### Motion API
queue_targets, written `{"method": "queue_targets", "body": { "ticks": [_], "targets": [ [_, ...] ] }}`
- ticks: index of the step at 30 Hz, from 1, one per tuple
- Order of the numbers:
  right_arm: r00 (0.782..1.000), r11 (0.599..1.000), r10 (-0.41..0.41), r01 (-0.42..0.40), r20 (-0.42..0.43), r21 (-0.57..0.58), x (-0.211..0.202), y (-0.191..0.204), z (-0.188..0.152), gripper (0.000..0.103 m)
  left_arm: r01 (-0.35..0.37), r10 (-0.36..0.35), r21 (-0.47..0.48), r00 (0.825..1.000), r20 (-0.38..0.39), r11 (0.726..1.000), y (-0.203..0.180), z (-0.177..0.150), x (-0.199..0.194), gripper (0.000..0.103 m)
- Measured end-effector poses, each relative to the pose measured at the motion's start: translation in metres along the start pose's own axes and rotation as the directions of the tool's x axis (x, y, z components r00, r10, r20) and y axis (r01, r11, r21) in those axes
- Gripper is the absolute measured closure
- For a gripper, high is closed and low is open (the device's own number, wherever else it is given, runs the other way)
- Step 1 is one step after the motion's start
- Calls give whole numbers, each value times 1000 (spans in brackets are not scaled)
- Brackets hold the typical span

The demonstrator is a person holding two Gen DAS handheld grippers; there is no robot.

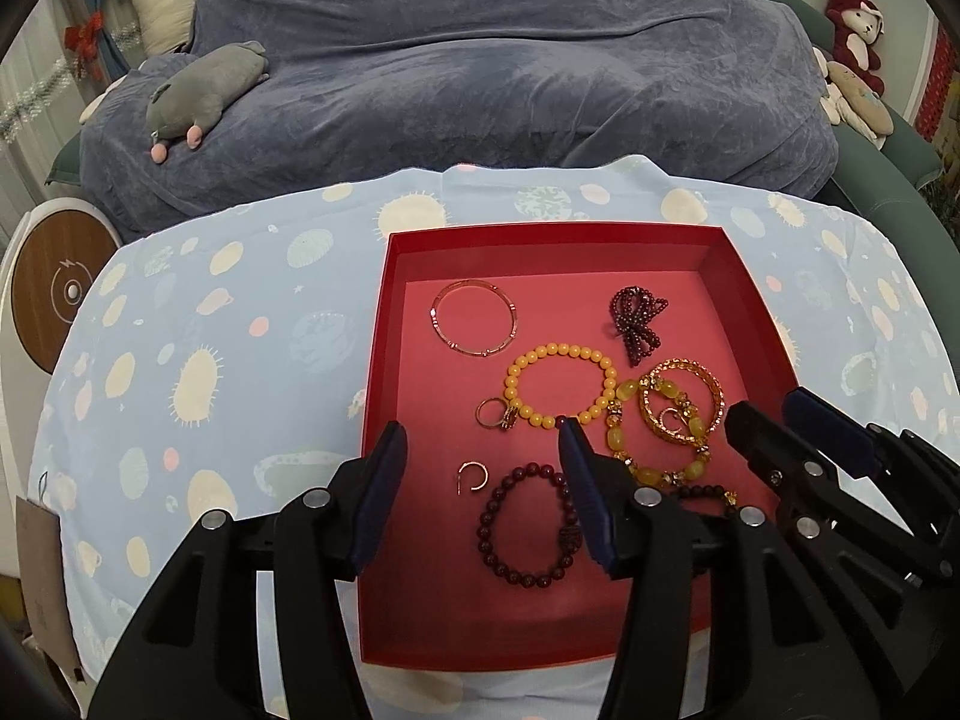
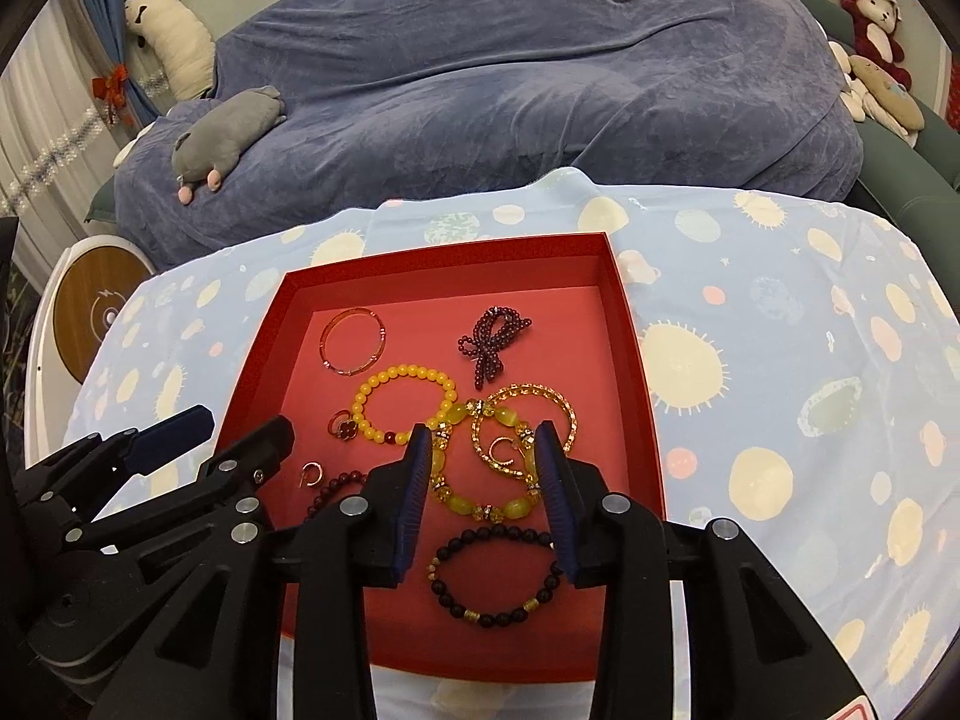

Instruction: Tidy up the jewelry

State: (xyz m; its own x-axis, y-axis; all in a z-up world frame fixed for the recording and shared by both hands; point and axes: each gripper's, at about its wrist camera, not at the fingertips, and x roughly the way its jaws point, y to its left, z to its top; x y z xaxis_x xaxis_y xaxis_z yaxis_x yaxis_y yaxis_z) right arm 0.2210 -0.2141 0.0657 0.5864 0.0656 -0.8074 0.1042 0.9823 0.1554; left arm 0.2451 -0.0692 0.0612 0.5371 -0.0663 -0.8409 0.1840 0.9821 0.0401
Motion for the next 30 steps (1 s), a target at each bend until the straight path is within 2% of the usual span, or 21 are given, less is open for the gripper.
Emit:
{"method": "queue_targets", "body": {
  "ticks": [8,14,21,26,30],
  "targets": [
    [1000,999,-8,7,23,48,-40,-3,-18,57,-8,8,-18,999,37,1000,4,-22,-40,39],
    [998,999,-50,50,42,0,-67,4,-39,51,-8,9,-23,999,45,1000,7,-44,-62,36],
    [996,998,-68,69,56,-13,-91,2,-68,36,-21,22,-32,999,41,999,9,-73,-80,30],
    [995,996,-92,92,49,2,-101,-4,-89,21,-24,25,-36,999,38,999,11,-93,-88,27],
    [995,996,-92,92,39,13,-107,-7,-101,18,-37,38,-31,998,47,999,10,-107,-94,19]
  ]
}}
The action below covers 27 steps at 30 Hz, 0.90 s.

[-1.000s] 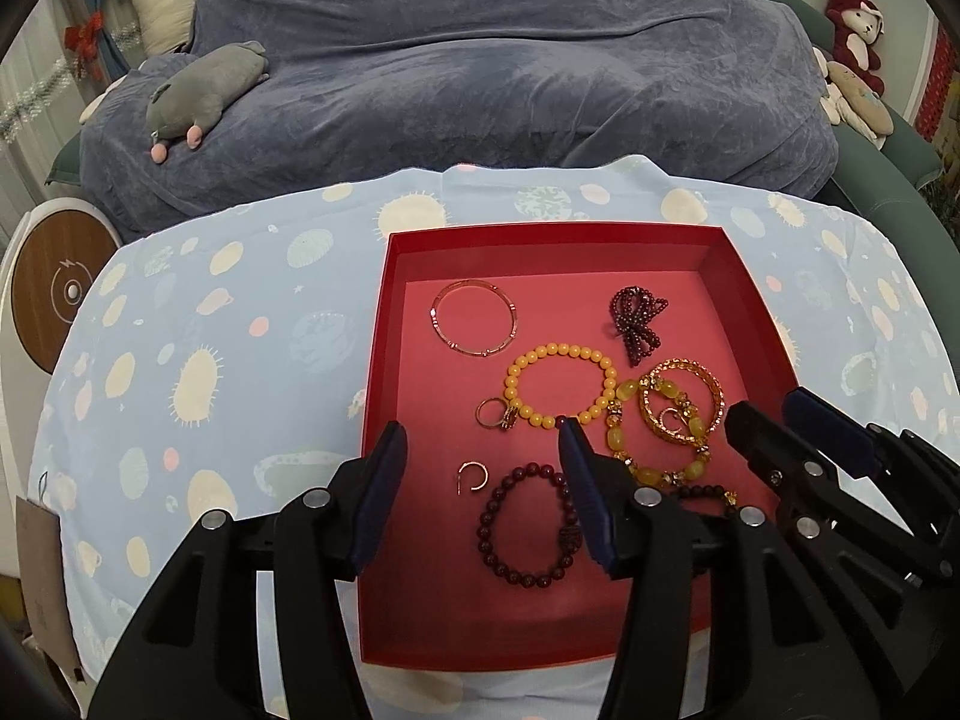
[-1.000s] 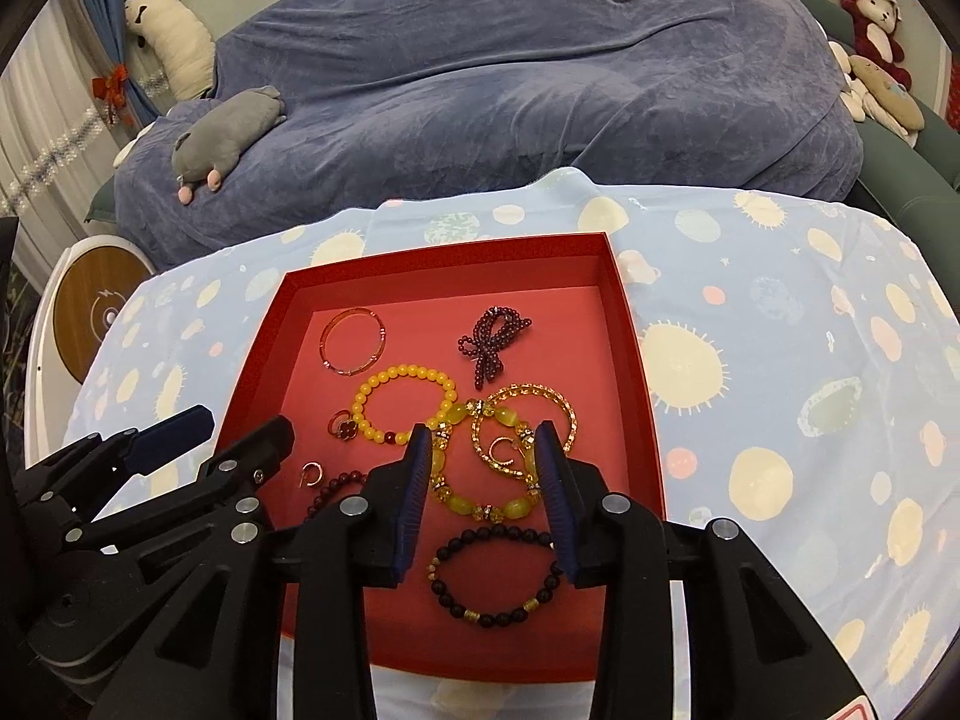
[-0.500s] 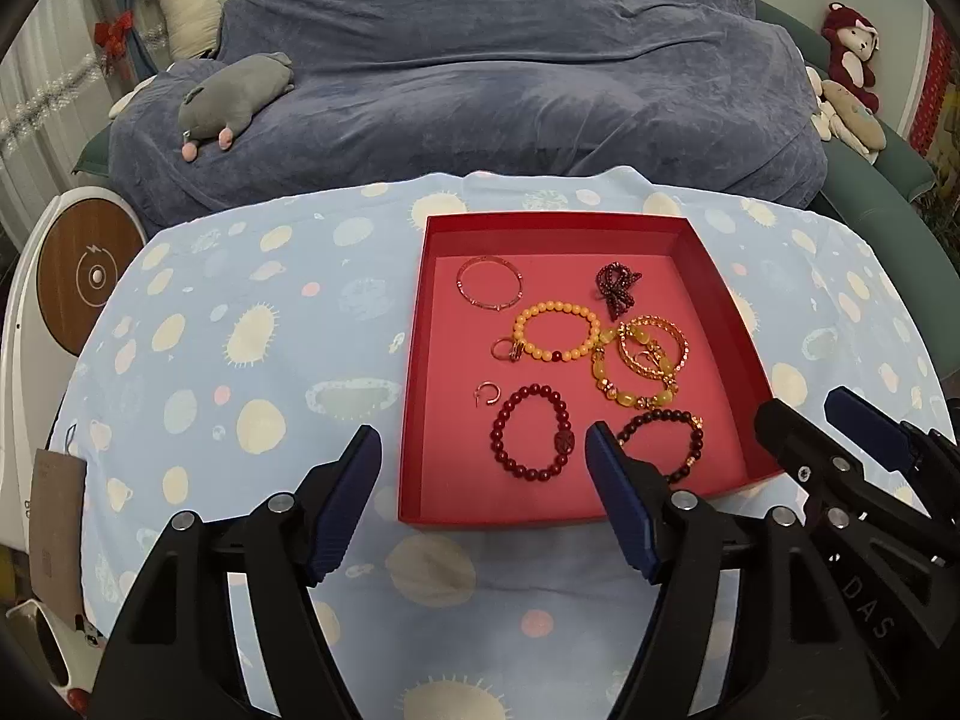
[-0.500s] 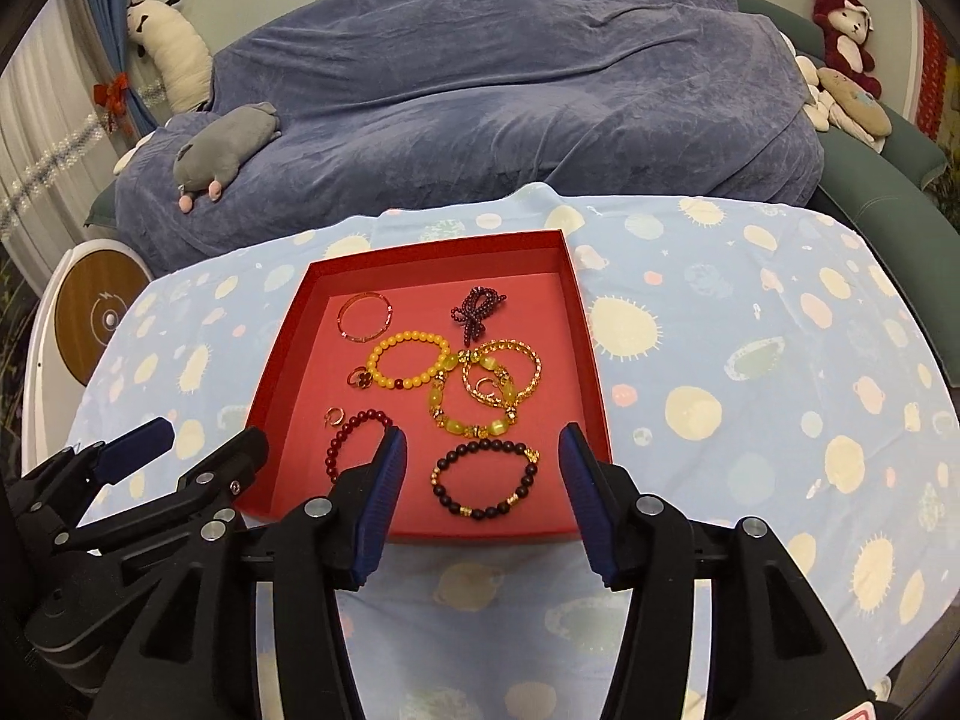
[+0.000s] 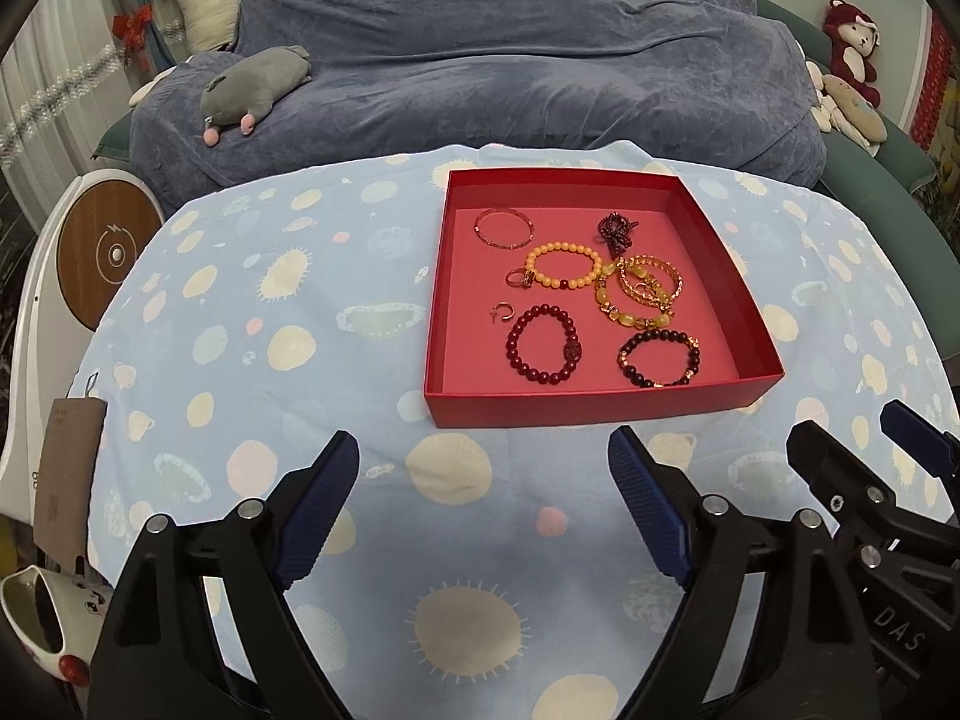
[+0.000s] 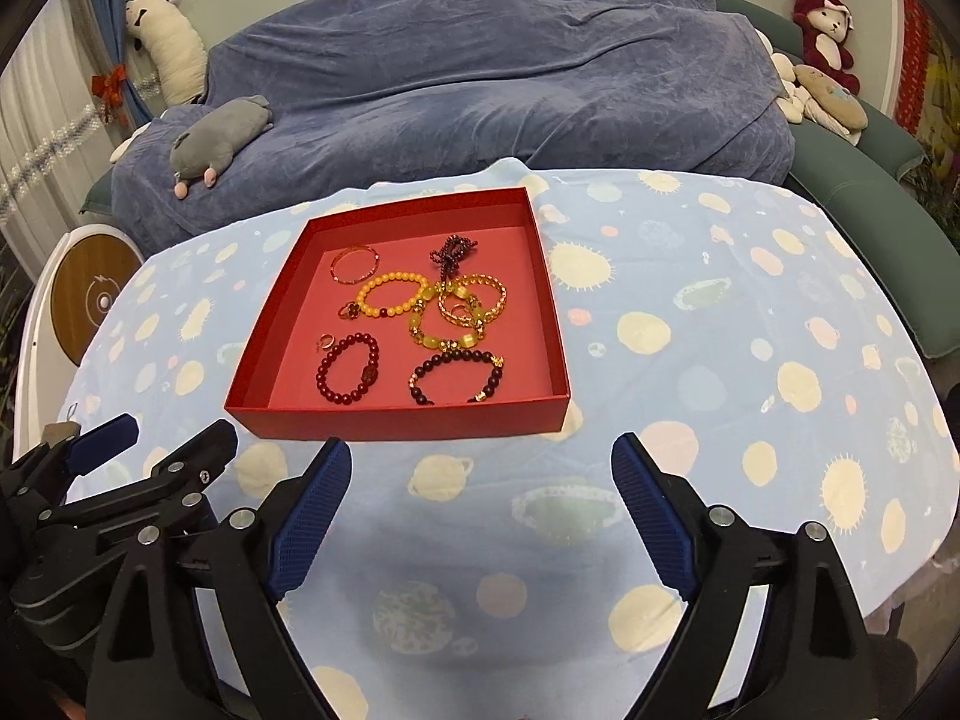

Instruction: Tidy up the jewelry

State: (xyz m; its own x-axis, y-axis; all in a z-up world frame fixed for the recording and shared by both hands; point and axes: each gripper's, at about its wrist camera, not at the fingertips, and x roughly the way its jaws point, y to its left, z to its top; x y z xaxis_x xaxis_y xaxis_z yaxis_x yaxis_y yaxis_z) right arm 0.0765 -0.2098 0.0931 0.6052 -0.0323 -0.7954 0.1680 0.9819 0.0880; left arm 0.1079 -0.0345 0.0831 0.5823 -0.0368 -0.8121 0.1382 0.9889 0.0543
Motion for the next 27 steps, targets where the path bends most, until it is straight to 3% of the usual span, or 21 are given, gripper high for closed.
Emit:
{"method": "queue_targets", "body": {
  "ticks": [2,4,27],
  "targets": [
    [1000,1000,-10,10,5,1,-3,-2,-6,16,-9,9,-3,1000,10,1000,0,-6,-3,15],
    [1000,1000,-14,14,8,9,-5,-4,-10,6,-10,10,-16,1000,14,1000,3,-11,-6,12],
    [999,999,-47,47,15,19,-18,-7,-39,6,-34,34,-11,999,21,999,2,-38,-17,8]
  ]
}}
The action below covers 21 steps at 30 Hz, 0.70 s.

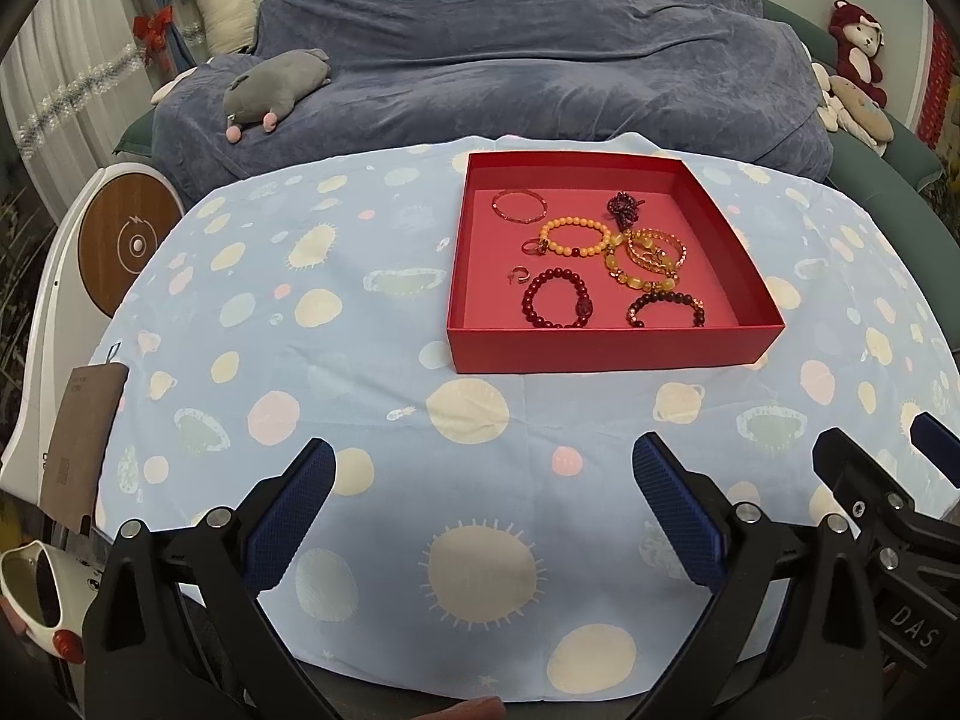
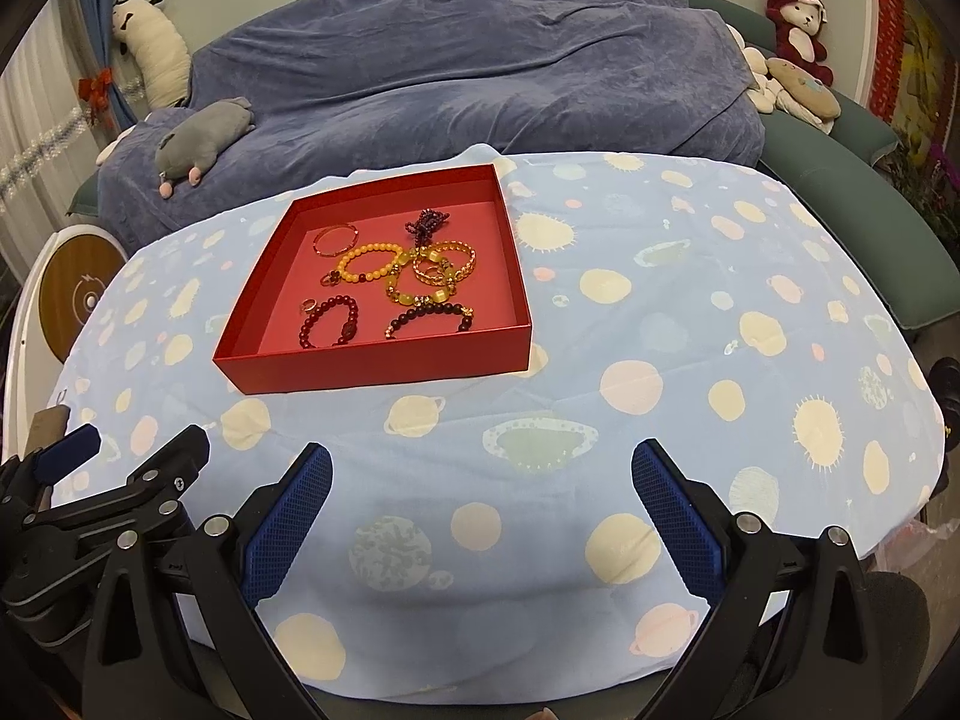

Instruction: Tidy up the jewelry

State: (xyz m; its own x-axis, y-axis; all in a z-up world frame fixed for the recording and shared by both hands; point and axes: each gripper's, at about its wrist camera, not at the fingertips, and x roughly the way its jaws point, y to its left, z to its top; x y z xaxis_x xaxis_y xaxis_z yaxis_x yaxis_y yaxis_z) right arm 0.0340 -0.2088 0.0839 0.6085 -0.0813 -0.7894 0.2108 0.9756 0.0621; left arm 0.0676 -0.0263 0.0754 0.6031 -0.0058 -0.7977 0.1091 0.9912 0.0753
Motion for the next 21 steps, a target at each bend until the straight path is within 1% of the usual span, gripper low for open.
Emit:
{"method": "queue_targets", "body": {
  "ticks": [16,21],
  "targets": [
    [1000,1000,0,0,2,-4,-2,0,-1,6,9,-9,-16,1000,-5,1000,1,-4,-5,8],
    [1000,1000,-2,2,0,-11,-6,2,-4,6,-2,2,-20,1000,-1,1000,1,-6,-5,8]
  ]
}}
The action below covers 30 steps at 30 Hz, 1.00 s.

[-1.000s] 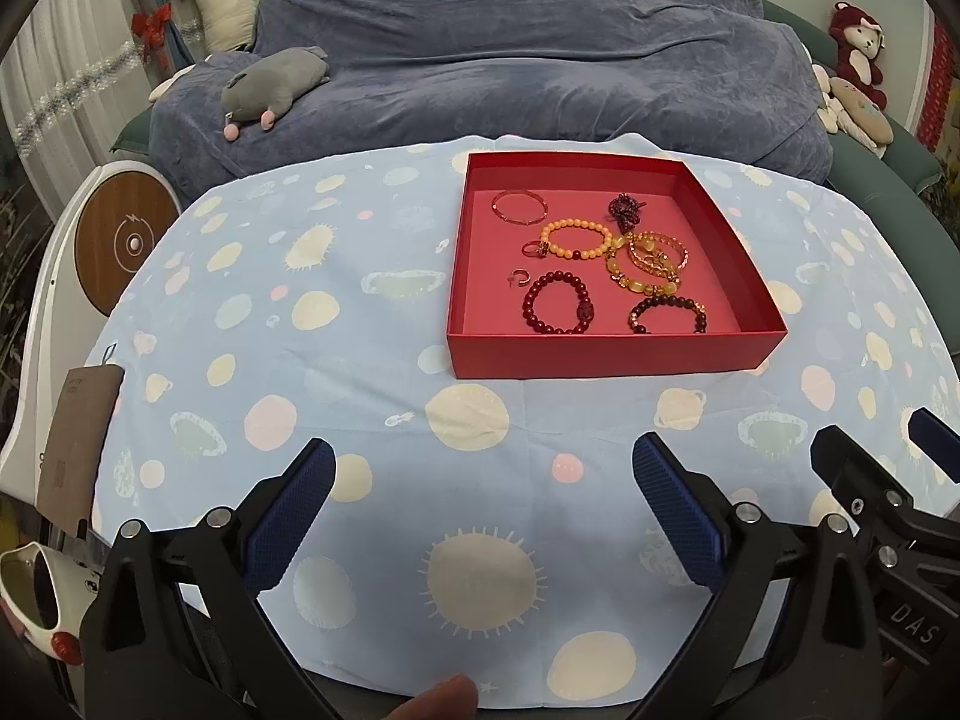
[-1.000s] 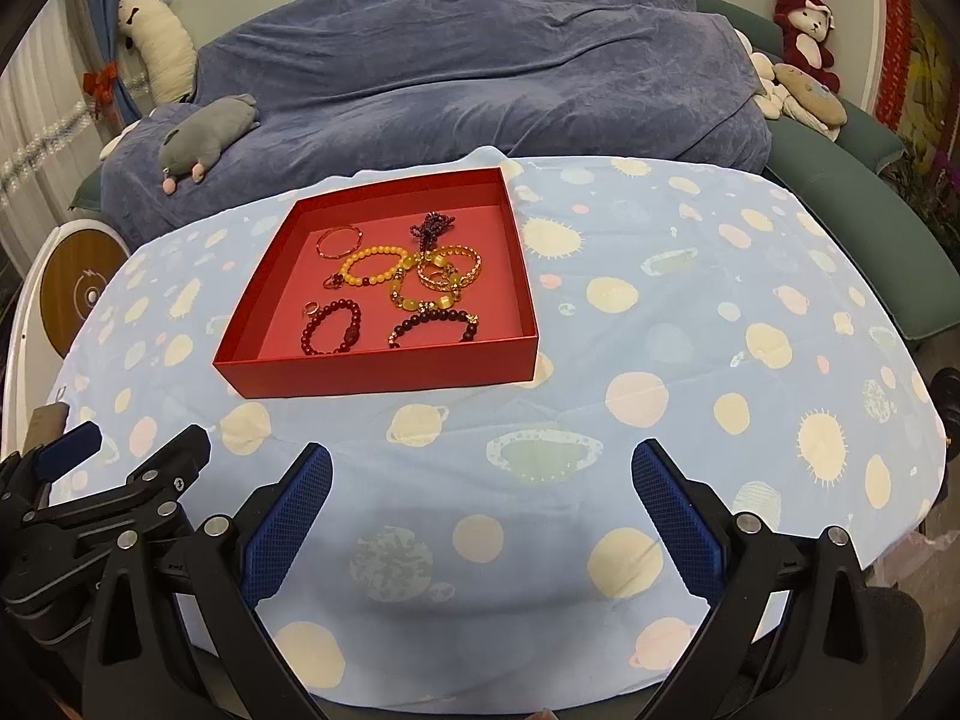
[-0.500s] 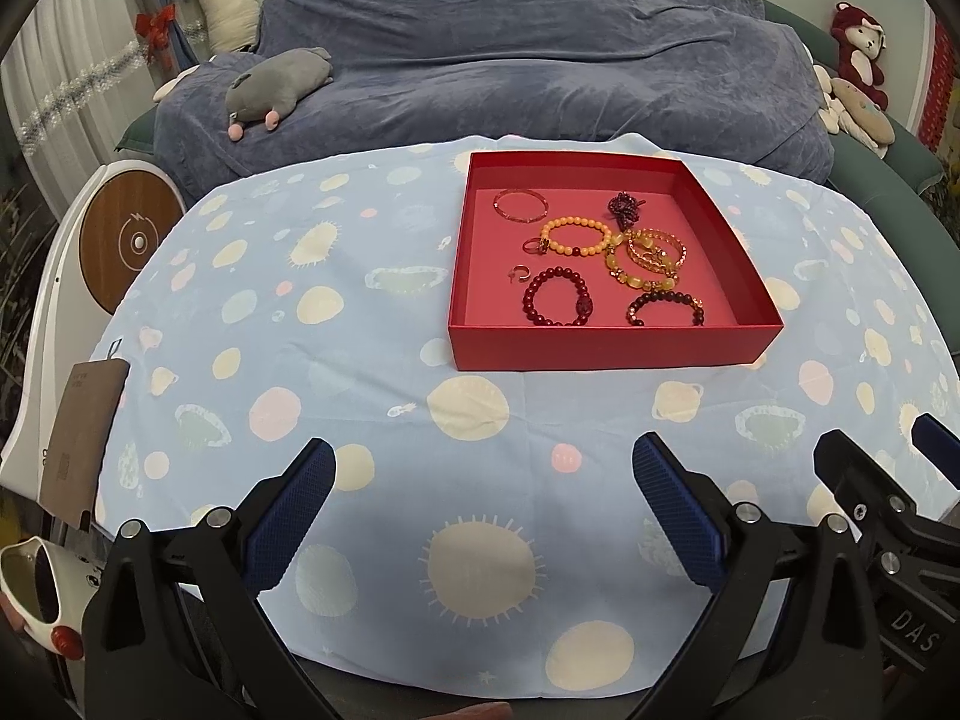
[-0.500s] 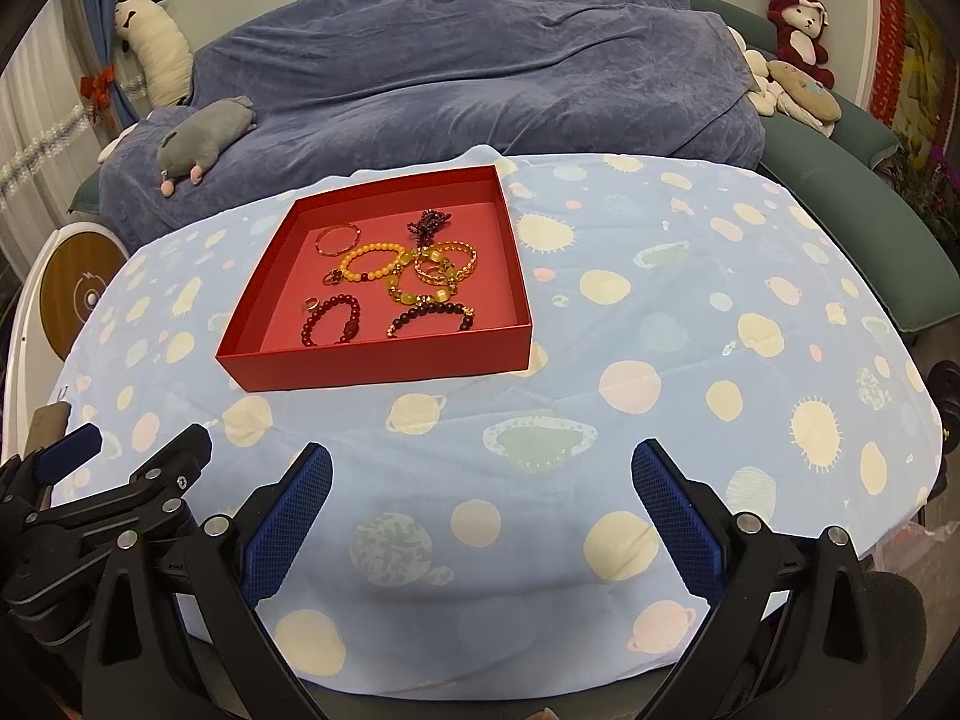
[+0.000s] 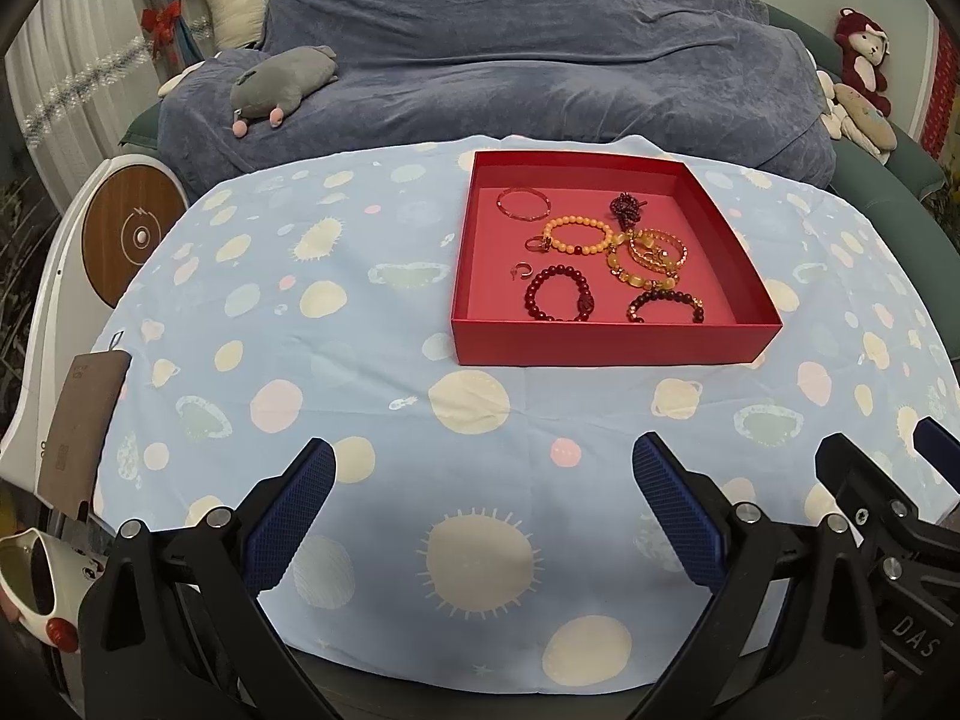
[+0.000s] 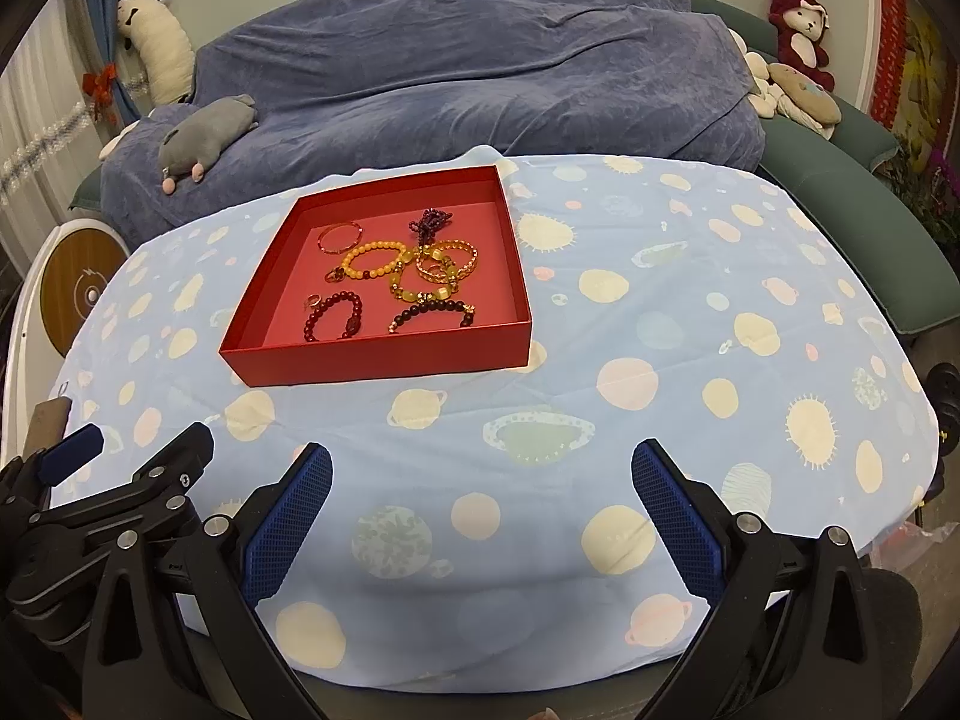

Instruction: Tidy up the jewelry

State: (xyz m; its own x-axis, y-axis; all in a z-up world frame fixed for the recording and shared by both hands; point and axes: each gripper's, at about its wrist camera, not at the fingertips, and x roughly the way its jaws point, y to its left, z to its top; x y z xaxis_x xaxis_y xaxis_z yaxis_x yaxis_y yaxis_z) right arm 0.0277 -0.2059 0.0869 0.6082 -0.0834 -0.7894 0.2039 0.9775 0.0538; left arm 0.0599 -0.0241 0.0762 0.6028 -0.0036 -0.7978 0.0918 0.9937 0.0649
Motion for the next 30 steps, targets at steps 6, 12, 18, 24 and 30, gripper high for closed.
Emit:
{"method": "queue_targets", "body": {
  "ticks": [6,12,18,24,30],
  "targets": [
    [1000,1000,2,-2,-5,-2,-2,3,-2,6,-6,6,2,1000,-5,1000,2,-1,1,8],
    [1000,1000,2,-2,-7,-1,-1,4,-2,6,-9,9,2,1000,-5,1000,3,-1,2,8],
    [1000,1000,1,-1,-7,-3,-1,4,-2,6,-8,8,1,1000,-7,1000,3,-2,2,8],
    [1000,1000,2,-2,-8,-1,-1,4,-2,6,-10,10,4,1000,-3,1000,3,-2,1,8],
    [1000,1000,1,-1,-7,-1,-1,5,-2,6,-11,11,4,1000,-4,1000,3,-2,2,8]
  ]
}}
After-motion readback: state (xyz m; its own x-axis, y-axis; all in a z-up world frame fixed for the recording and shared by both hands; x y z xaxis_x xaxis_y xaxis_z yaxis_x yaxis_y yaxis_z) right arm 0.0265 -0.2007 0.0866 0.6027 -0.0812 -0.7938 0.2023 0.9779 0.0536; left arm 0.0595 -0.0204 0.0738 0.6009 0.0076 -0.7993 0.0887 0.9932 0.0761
